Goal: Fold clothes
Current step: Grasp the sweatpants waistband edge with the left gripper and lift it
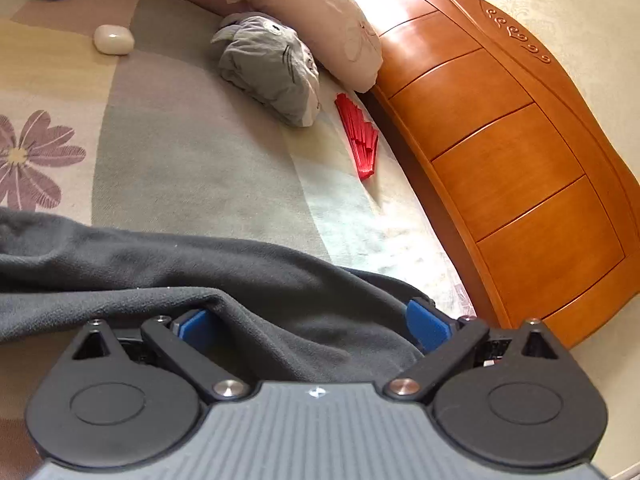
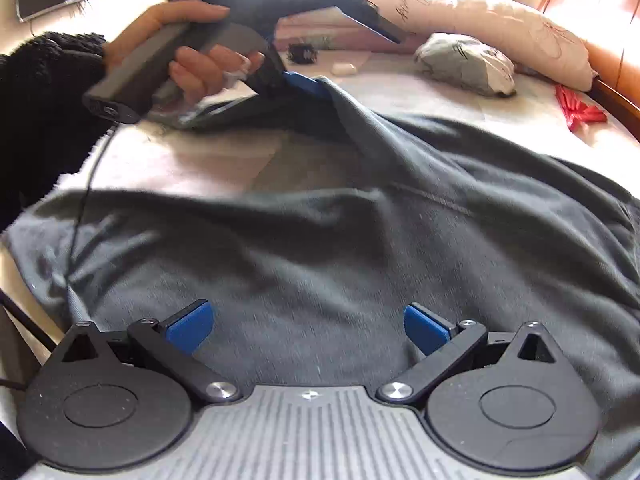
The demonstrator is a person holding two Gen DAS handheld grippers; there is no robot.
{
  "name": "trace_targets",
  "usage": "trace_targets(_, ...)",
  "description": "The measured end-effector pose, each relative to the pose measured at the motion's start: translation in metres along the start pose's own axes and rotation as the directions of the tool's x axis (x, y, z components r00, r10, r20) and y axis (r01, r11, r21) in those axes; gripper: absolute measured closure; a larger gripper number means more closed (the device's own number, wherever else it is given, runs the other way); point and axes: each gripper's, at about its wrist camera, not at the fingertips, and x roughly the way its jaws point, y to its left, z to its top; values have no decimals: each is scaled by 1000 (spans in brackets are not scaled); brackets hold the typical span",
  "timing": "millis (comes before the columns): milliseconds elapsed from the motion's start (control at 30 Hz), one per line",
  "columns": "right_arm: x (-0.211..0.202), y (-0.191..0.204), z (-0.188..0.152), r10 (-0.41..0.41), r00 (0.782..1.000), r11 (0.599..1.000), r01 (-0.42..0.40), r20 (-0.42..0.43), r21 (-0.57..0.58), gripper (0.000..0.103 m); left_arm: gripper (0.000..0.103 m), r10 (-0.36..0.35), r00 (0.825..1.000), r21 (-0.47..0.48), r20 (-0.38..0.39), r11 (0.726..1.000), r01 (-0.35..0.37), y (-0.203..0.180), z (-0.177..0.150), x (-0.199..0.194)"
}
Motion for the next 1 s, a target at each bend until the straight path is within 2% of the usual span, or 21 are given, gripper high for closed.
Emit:
trace_targets(133,10,-2,24,100,994,995,-99,49,-11,0,6,31,999,57,-26,998,-30,-10,11,12)
trace_targets(200,26,-2,29,156,987,988,-155,28,-18,0,6,57,997,74,-50,996,-53,-9,7,17)
trace_targets(233,36,-3,28,174,985,985,-174,-12,-3,0,6,67,996,81,-64,995,-61,-8,5,19)
trace_targets(267,45,-5,24,187,981,982,-186,-56,19,0,6,71,994,88,-79,994,-64,-6,1,17)
trace_targets(333,41,-5,14,194,980,981,-194,-42,-9,0,6,88,991,110,-104,991,-76,-3,-8,9)
trace_targets(400,33,-5,8,194,979,980,-196,-67,-21,0,6,116,985,145,-130,985,-97,-1,-20,-4)
trace_targets(500,23,-9,11,202,976,979,-202,-86,9,0,6,171,974,219,-150,966,-136,-2,-41,-30)
trace_targets(633,24,-7,27,226,974,973,-226,-16,42,0,5,234,967,283,-105,939,-196,-9,-72,-71)
trace_targets(733,39,8,37,283,959,959,-283,12,8,0,5,278,959,294,-50,922,-252,-13,-94,-101)
trace_targets(867,73,31,39,323,945,947,-322,-52,14,0,5,324,946,265,16,911,-317,-12,-117,-136)
trace_targets(933,71,40,39,347,936,937,-349,-50,-22,0,5,333,942,226,34,916,-332,-8,-125,-151)
trace_targets(1000,61,42,43,394,917,917,-396,-65,-35,0,5,339,939,196,60,918,-344,-4,-134,-165)
